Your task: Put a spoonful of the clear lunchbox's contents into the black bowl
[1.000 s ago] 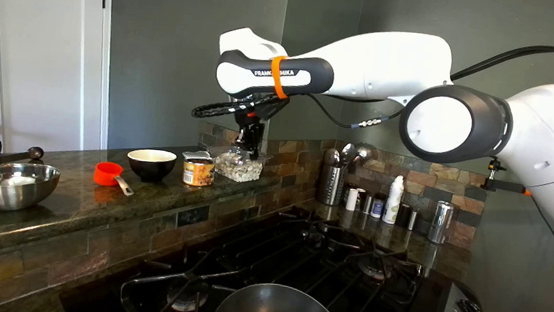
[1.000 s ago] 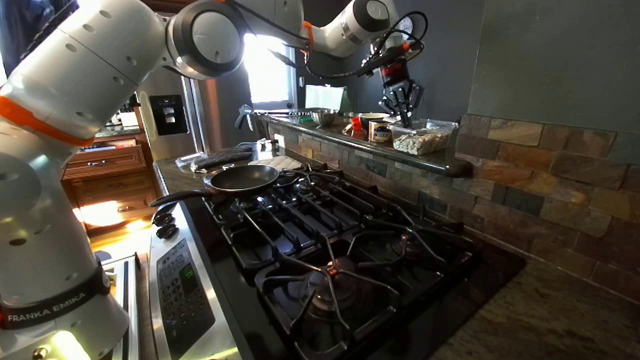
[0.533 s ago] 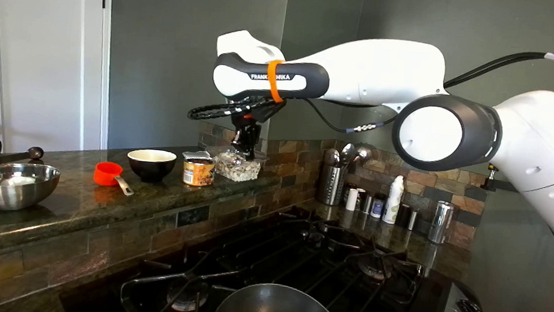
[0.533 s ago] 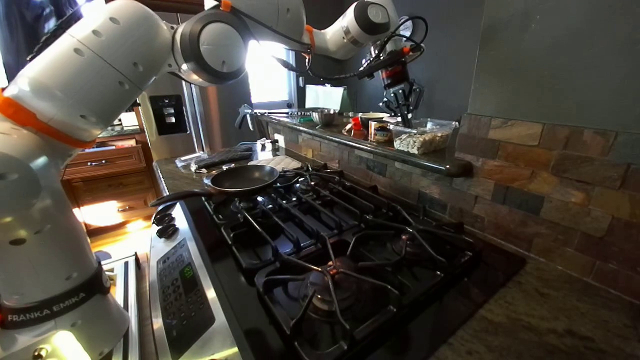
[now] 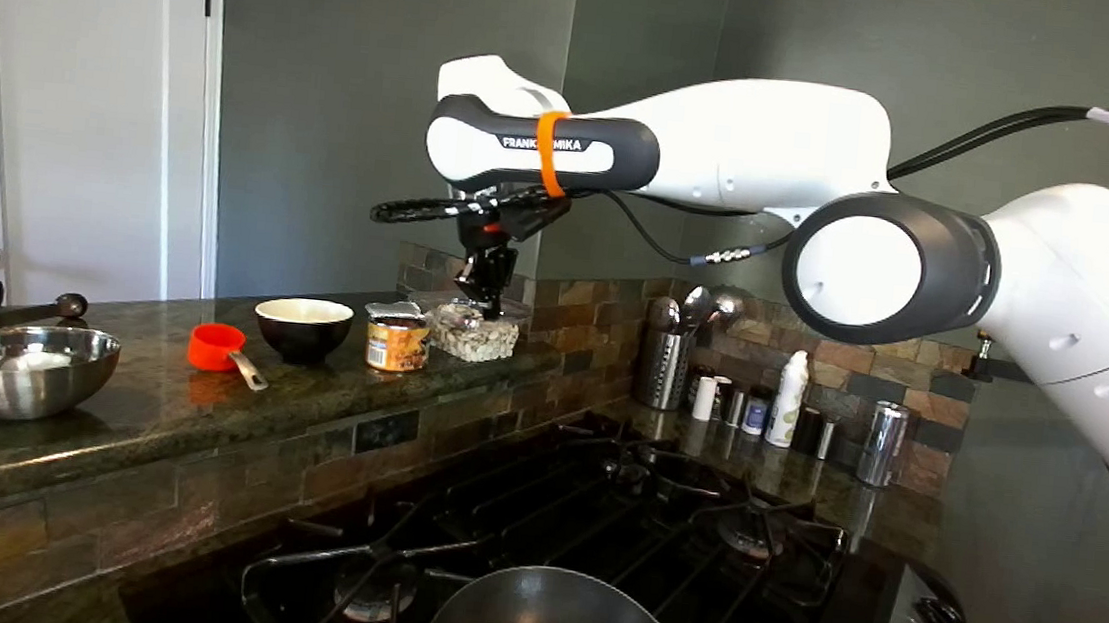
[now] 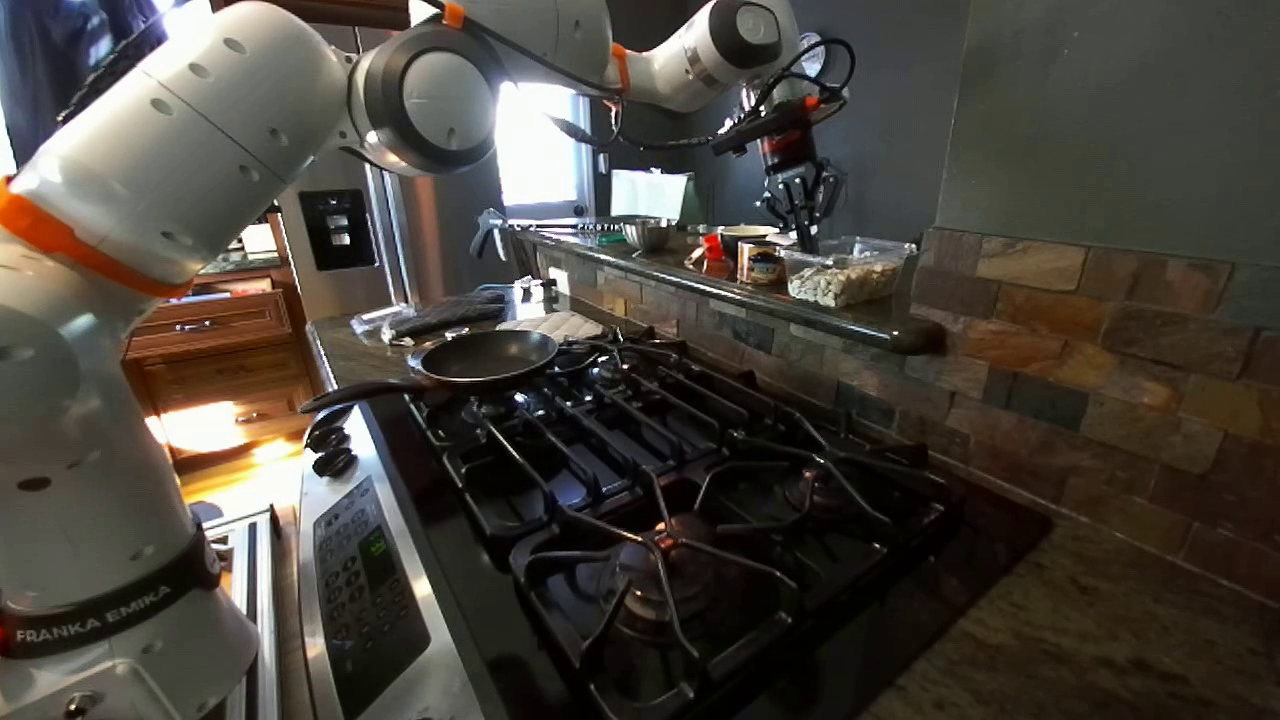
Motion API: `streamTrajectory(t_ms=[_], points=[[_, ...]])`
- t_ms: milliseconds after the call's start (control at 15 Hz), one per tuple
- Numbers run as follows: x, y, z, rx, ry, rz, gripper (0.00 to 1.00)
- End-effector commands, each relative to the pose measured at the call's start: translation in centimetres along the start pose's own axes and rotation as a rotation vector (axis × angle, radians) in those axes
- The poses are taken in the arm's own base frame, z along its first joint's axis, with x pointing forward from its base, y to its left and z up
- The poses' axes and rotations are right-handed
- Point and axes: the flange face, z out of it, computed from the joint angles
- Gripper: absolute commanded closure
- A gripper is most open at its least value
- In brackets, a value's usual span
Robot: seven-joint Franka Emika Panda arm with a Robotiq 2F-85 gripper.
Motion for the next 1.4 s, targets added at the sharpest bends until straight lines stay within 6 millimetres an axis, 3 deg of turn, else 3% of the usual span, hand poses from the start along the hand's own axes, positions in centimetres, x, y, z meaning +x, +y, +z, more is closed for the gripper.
streamTrajectory(t_ms=[0, 600, 1333], points=[[0.3, 0.2, 0.2, 0.041, 0.023, 0.020, 0.98], [0.0, 1.1, -0.7, 0.085, 0.049, 0.125, 0.98], [0.1, 1.5, -4.0, 0.100, 0.141, 0.245, 0.98]])
